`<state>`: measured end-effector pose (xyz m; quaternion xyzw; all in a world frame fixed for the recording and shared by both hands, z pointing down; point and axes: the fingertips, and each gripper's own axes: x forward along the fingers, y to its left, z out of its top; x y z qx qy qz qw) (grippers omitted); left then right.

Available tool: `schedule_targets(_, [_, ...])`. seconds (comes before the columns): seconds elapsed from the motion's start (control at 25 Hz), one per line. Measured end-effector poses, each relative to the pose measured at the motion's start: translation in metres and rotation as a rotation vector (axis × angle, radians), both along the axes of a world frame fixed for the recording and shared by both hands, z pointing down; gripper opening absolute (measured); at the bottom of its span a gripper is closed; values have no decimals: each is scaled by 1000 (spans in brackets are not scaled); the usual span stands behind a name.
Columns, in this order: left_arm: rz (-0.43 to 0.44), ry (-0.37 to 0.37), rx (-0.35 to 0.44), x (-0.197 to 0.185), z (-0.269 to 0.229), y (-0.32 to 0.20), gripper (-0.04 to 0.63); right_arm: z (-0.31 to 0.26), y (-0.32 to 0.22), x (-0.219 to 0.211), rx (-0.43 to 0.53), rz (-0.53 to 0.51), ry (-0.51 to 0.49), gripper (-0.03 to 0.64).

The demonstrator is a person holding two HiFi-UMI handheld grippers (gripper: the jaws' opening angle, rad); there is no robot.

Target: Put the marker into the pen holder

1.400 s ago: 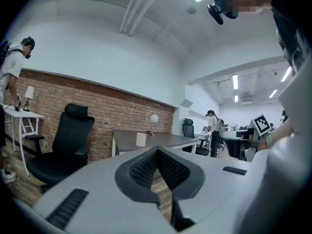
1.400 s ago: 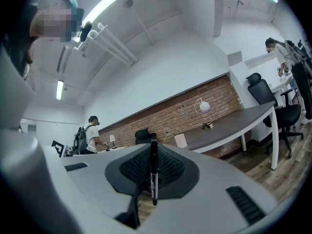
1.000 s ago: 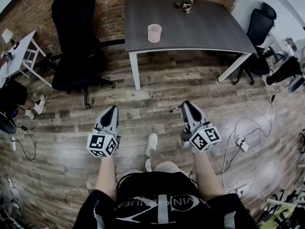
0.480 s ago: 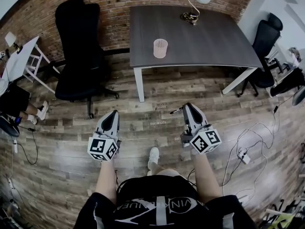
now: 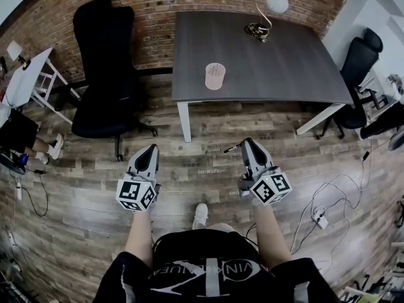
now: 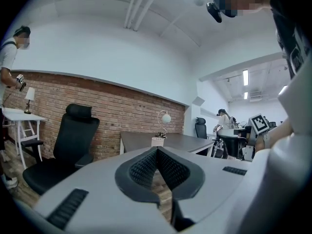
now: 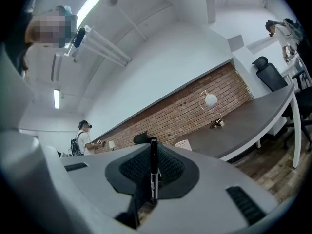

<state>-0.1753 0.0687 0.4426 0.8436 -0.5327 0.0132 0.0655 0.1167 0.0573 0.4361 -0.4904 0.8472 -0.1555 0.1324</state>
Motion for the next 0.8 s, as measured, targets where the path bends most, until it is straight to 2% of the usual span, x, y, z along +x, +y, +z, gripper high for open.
schedule_targets(0.44, [-12, -2, 6, 9, 4, -55, 12, 0, -64, 3, 11, -34, -6, 52])
schedule_targets(0.8, [17, -4, -12, 23, 10, -77, 14, 10, -77, 19, -10, -9, -18, 52])
